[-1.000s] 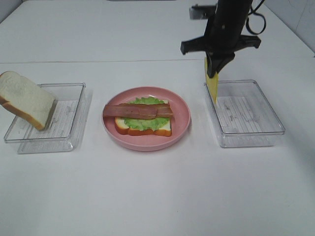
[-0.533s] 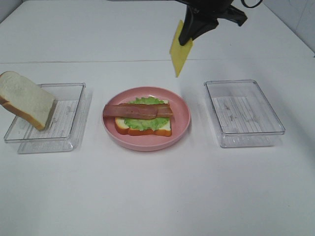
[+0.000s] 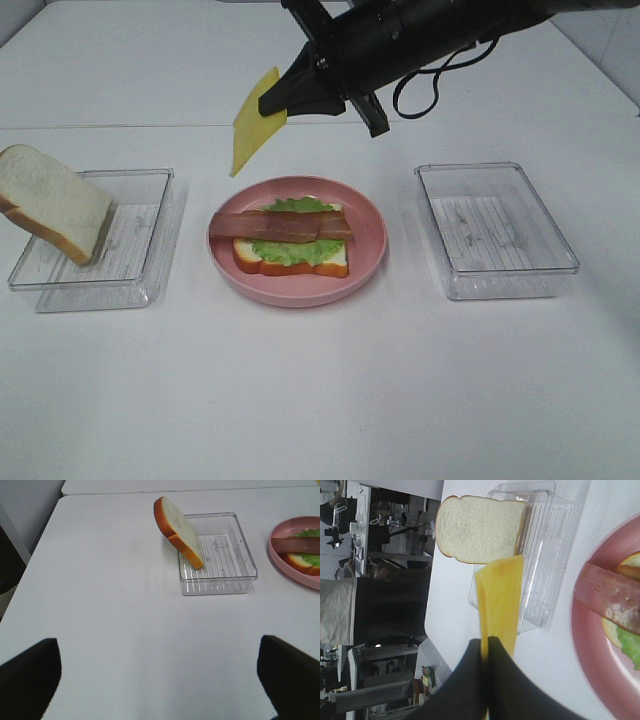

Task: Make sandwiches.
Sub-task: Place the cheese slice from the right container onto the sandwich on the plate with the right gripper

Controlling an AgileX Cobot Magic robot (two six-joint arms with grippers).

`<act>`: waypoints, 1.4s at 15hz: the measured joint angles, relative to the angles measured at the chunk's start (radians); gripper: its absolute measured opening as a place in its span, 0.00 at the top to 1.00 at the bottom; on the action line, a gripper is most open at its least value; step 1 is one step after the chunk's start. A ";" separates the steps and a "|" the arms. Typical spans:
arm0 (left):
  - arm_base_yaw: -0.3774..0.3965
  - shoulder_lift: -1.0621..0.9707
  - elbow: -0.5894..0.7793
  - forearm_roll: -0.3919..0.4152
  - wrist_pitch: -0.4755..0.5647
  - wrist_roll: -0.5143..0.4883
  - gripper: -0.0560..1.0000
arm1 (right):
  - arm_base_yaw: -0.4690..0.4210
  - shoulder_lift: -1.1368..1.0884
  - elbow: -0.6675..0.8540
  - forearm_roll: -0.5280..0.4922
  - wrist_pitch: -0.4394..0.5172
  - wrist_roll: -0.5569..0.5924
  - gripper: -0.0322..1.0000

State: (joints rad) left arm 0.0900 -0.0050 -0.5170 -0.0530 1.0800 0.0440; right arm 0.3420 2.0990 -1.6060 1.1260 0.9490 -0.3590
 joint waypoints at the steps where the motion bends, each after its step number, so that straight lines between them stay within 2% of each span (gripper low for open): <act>1: 0.000 0.000 0.000 0.000 0.000 0.000 0.01 | 0.000 0.044 0.002 0.022 -0.015 -0.011 0.95; 4: 0.000 0.000 0.000 0.000 0.000 0.000 0.01 | 0.000 0.109 0.007 0.054 -0.026 -0.014 0.95; 14: 0.000 0.000 0.000 0.000 0.000 0.000 0.01 | 0.000 0.231 0.007 0.058 -0.054 -0.014 0.95; 21: 0.000 0.000 0.000 0.000 0.000 0.000 0.01 | 0.000 0.243 0.007 -0.071 -0.119 -0.010 0.95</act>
State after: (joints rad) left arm 0.0900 -0.0050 -0.5170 -0.0530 1.0800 0.0440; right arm 0.3420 2.3420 -1.5990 1.0550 0.8300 -0.3690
